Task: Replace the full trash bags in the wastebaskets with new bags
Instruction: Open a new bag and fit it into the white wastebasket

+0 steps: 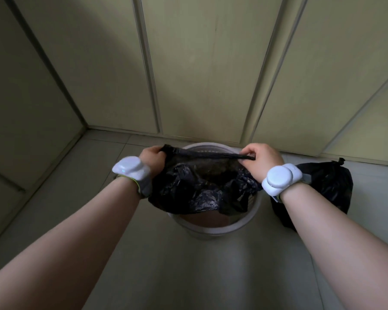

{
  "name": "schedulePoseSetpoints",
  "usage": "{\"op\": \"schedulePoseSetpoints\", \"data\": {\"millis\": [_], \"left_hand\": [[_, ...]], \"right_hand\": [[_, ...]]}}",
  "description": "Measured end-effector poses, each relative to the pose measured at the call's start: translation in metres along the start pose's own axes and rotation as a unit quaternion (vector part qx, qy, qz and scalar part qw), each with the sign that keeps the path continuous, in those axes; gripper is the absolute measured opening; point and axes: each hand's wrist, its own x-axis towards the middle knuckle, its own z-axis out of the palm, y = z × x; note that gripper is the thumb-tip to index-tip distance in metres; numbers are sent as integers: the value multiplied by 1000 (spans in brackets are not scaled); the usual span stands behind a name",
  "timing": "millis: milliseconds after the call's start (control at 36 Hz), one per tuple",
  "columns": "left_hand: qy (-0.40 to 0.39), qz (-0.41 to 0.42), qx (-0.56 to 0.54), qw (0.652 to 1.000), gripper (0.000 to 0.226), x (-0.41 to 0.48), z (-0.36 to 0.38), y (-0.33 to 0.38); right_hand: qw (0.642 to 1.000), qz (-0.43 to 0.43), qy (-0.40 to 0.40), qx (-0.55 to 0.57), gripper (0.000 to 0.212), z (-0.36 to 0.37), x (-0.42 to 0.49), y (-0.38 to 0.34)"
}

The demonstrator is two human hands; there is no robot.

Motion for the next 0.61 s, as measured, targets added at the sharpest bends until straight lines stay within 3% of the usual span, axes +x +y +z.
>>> {"op": "schedulePoseSetpoints", "data": {"millis": [83, 167, 444, 528, 611], "left_hand": [[-6, 40, 146, 988, 34, -2, 7, -16], [-56, 56, 219, 973, 33, -3, 16, -25], [-79, 39, 290, 953, 31, -2, 7, -16], [-104, 33, 326, 939, 27, -4, 4, -11], [-131, 49, 342, 929, 28, -8, 0, -7]], "right_hand": [[996, 38, -27, -80, 34, 12, -2, 13], [986, 73, -77, -131, 50, 19, -7, 22], [961, 98, -202, -160, 61, -1, -8, 19], [947, 101, -256, -165, 75, -8, -5, 20], [950, 95, -255, -155, 79, -8, -4, 20]]}}
